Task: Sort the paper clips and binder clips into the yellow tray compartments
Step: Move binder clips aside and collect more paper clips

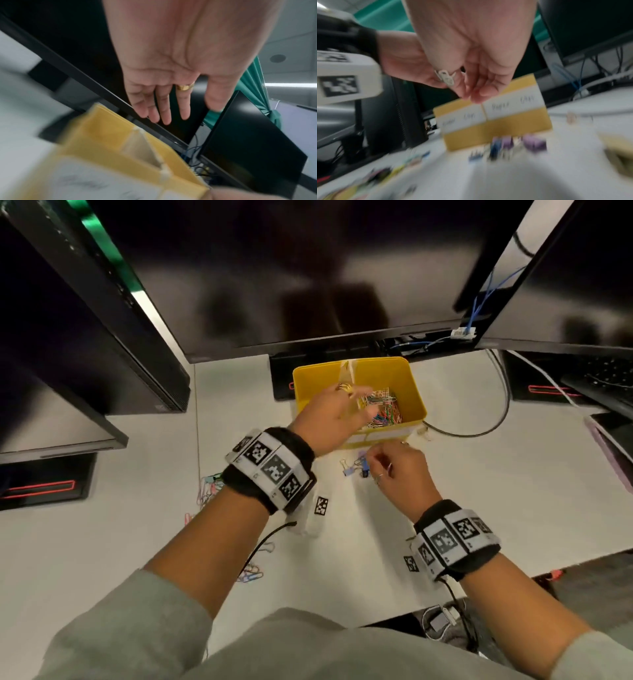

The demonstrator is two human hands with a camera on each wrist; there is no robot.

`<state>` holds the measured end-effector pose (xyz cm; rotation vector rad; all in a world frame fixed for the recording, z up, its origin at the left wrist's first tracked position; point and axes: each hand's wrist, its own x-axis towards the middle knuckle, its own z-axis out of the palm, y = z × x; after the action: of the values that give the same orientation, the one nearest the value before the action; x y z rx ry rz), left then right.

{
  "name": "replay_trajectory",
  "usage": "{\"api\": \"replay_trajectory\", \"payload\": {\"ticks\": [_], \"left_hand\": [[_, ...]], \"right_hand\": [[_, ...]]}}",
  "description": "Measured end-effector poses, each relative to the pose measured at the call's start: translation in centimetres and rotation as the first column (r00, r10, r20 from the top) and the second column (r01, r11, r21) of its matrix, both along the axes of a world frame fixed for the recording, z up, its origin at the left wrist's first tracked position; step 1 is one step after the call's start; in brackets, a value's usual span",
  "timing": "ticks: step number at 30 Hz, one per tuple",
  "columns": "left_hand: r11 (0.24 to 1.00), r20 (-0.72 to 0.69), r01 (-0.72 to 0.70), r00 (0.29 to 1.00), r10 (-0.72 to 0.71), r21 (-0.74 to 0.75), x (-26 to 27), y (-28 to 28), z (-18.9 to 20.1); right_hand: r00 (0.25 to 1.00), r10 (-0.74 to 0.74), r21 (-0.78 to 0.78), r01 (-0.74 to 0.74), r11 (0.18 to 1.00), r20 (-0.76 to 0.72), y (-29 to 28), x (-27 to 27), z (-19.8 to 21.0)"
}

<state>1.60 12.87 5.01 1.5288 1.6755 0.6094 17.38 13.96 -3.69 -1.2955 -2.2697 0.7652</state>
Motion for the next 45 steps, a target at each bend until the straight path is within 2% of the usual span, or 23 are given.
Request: {"api": "replay_trajectory", "payload": {"ticks": [4,8,10,14,16,19,20,22,24,26,29,31,33,35,37,38,40,41,43,45], "left_hand": [[0.993,-0.236,-0.119,0.965,0.114,-0.006,-4.0,-7.1,-3.6],[0.960,-0.451,-0.275,0.864,0.225,-0.049,-6.9,-13.5,-7.1],[0.941,-0.532,-0.301,0.828,0.176,-0.157,-8.1,-16.4,-8.4],[0.877,-0.598,-0.216,0.796,-0.097,-0.429,-9.9,-19.9,-12.7],[0.867,-0.605,-0.182,0.780,-0.159,-0.463,-9.7,-20.5,-14.4],[0.881,-0.613,-0.206,0.781,-0.114,-0.427,-8.3,-19.9,-14.4],[0.889,-0.617,-0.207,0.781,-0.102,-0.409,-8.0,-19.5,-14.5],[0.914,-0.627,-0.176,0.773,-0.103,-0.367,-7.1,-18.5,-14.0],[0.924,-0.598,-0.135,0.793,-0.116,-0.359,-6.1,-17.3,-13.7],[0.932,-0.545,-0.084,0.828,-0.131,-0.352,-4.9,-15.9,-13.5],[0.939,-0.468,-0.014,0.869,-0.158,-0.343,-3.9,-14.7,-12.7],[0.961,-0.399,-0.028,0.913,-0.088,-0.274,-4.2,-14.7,-12.0],[0.985,-0.341,-0.103,0.939,0.050,-0.137,-5.2,-15.5,-11.3],[0.978,-0.350,-0.206,0.919,0.181,-0.035,-6.7,-17.0,-11.0],[0.952,-0.388,-0.306,0.874,0.290,0.024,-8.5,-18.6,-11.1],[0.936,-0.398,-0.352,0.855,0.333,0.027,-9.3,-19.3,-11.2],[0.896,-0.406,-0.438,0.833,0.376,-0.069,-10.5,-20.4,-11.0],[0.880,-0.429,-0.447,0.835,0.346,-0.161,-10.8,-20.8,-10.9],[0.857,-0.483,-0.413,0.844,0.233,-0.309,-10.9,-21.5,-10.8],[0.850,-0.497,-0.392,0.848,0.185,-0.352,-10.3,-21.8,-10.8]], "right_hand": [[0.959,0.094,-0.026,-0.091,0.996,0.267,-0.7,-0.8,-2.6],[0.841,0.189,-0.067,-0.181,0.981,0.507,0.6,-1.8,-2.9],[0.787,0.195,-0.057,-0.200,0.978,0.585,0.8,-2.3,-2.6],[0.731,0.192,-0.061,-0.203,0.977,0.655,0.5,-2.9,-2.5],[0.716,0.178,-0.014,-0.229,0.973,0.675,0.3,-2.9,-2.9],[0.760,0.103,0.114,-0.227,0.967,0.642,0.4,-2.8,-3.3],[0.772,0.117,0.094,-0.224,0.970,0.625,0.4,-2.9,-3.3],[0.782,0.190,-0.044,-0.204,0.978,0.594,0.6,-2.7,-3.2],[0.858,0.190,-0.102,-0.160,0.982,0.478,1.1,-2.3,-3.4],[0.932,0.129,-0.045,-0.121,0.992,0.338,1.2,-1.9,-3.6],[0.974,0.108,0.065,-0.123,0.990,0.197,0.8,-1.5,-3.2],[0.988,0.113,0.167,-0.129,0.977,0.106,0.6,-1.5,-1.9],[0.997,0.078,0.239,-0.074,0.968,-0.006,1.1,-1.6,-0.5],[0.997,-0.015,0.288,0.036,0.957,-0.074,2.3,-1.9,0.7],[0.993,-0.108,0.297,0.116,0.948,-0.041,4.0,-2.3,1.2],[0.991,-0.130,0.262,0.119,0.958,0.024,4.8,-2.5,1.3],[0.963,-0.111,0.149,0.076,0.986,0.246,5.6,-2.9,1.4],[0.947,-0.088,0.124,0.052,0.991,0.310,5.5,-3.1,1.6],[0.952,-0.075,0.174,0.023,0.985,0.298,4.4,-3.5,2.4],[0.980,-0.042,0.235,-0.005,0.972,0.195,1.7,-4.4,2.9]]}}
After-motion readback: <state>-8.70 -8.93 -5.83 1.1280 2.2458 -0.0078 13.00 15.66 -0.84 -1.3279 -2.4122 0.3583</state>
